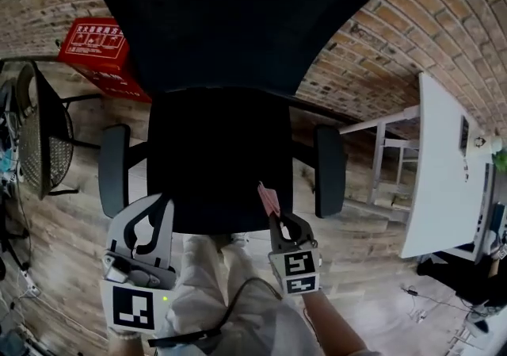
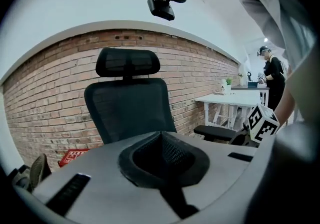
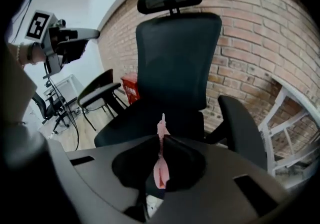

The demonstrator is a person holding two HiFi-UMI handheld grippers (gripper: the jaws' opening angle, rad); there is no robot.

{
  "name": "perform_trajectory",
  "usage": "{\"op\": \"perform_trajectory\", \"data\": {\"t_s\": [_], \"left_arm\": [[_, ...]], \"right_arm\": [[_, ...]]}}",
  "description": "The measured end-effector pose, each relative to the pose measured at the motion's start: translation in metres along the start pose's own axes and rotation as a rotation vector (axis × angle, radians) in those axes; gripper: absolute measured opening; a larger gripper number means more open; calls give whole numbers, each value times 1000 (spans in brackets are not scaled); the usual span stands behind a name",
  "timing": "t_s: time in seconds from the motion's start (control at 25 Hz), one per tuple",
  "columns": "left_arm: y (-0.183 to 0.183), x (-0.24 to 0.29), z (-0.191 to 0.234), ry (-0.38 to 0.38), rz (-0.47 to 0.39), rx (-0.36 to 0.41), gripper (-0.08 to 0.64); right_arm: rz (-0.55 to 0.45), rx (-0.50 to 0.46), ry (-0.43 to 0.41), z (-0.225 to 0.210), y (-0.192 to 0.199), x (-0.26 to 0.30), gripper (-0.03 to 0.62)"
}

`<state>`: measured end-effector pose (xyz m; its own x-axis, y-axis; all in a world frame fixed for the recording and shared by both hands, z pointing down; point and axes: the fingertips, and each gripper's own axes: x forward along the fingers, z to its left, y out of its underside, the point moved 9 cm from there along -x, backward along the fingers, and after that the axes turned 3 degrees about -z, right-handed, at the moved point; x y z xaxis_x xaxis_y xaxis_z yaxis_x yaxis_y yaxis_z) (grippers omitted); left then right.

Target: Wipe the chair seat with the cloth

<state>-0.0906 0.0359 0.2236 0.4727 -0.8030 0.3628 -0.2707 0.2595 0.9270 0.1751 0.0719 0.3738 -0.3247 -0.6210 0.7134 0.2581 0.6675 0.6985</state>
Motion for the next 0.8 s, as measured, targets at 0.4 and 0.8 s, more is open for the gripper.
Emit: {"op": "perform_trajectory", "data": {"t_s": [0.4,0.8], "left_arm": [[-103,-58,-10,-29,-84,210,18],[-162,-105,-34,-98,-175,272,18]], "right_arm": [[-244,25,22,-20,-104,-110,49],[-445,-80,24,-14,-168,-195,49]]}}
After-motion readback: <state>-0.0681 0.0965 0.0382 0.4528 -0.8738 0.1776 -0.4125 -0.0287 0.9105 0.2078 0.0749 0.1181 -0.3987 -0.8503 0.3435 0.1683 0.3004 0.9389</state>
